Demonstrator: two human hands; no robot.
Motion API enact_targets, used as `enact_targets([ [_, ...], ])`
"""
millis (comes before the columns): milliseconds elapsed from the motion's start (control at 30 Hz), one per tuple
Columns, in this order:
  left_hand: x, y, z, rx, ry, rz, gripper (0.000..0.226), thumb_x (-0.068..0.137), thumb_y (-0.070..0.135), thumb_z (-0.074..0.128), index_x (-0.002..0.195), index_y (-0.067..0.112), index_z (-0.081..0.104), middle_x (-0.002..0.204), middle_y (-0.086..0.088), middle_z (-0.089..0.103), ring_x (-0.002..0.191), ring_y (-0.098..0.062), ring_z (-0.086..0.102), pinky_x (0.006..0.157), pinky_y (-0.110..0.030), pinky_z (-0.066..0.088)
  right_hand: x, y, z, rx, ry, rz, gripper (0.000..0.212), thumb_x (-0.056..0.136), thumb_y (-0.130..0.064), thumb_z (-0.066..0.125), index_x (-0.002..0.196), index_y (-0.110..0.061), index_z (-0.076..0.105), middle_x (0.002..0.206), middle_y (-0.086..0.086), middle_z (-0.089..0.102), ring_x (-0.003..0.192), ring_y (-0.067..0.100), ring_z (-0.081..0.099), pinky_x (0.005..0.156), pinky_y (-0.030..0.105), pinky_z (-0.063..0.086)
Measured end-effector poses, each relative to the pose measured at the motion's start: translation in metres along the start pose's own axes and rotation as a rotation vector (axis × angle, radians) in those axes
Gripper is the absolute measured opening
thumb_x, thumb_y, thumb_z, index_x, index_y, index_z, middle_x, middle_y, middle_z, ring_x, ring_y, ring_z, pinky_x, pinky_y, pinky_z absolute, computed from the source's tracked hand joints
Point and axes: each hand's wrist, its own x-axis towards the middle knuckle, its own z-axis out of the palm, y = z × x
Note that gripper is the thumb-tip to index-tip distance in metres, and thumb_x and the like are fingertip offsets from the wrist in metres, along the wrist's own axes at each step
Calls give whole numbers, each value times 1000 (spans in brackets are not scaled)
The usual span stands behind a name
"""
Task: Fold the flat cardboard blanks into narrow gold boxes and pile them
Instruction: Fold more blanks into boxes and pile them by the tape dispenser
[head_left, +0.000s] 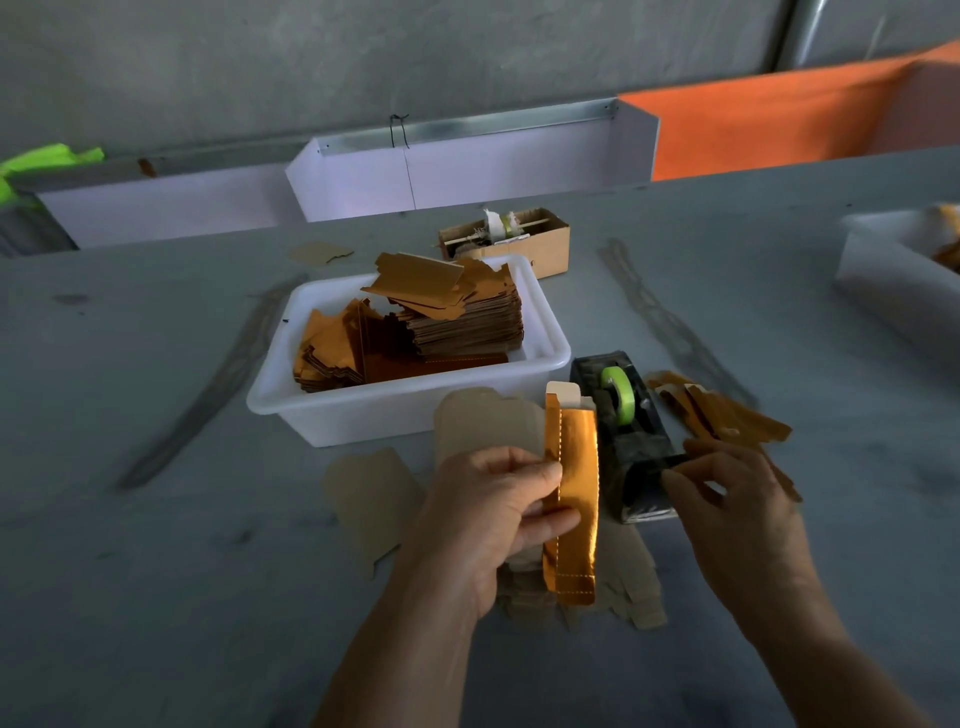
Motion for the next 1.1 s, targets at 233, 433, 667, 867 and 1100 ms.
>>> enact_targets([
  [233, 0, -1, 0, -8, 6, -1, 4, 84, 3, 65, 82, 6, 64, 98, -15, 71, 81, -21, 73, 64, -28, 60, -7, -2, 2, -41, 34, -56, 15, 86, -6, 62, 73, -13, 60, 114, 7, 56, 93, 19, 55, 73, 21, 43],
  [433, 0, -1, 0, 20, 12, -10, 4, 85, 4, 65, 83, 7, 64, 100, -15, 70, 82, -21, 72, 67, -29, 61, -3, -10, 5, -387, 39, -245, 5, 79, 7, 62, 80, 2, 63, 96, 16, 57, 81, 29, 56, 56, 34, 47],
  [667, -2, 1, 0, 10, 1, -23, 3, 85, 3, 64, 87, 5, 63, 101, -15, 70, 85, -22, 72, 69, -30, 60, -7, -7, -9, -300, 117, -248, 11, 79, 5, 66, 72, -3, 62, 102, 13, 55, 71, 22, 51, 56, 19, 36],
  [867, -3, 1, -4, 19, -44, -16, 4, 83, 2, 66, 86, 4, 67, 87, -11, 74, 78, -22, 73, 74, -32, 60, -22, -45, -37, 470, -240, -81, 19, 80, -7, 64, 73, -25, 68, 69, -2, 64, 64, 5, 58, 59, 11, 48],
  [1100, 2, -2, -6, 30, -64, -8, 12, 85, 1, 64, 97, -1, 68, 91, -15, 74, 82, -24, 73, 78, -34, 59, -18, -69, -30, 232, -440, -268, 25, 83, -9, 63, 82, -33, 70, 82, -15, 67, 75, 0, 61, 58, 8, 46],
])
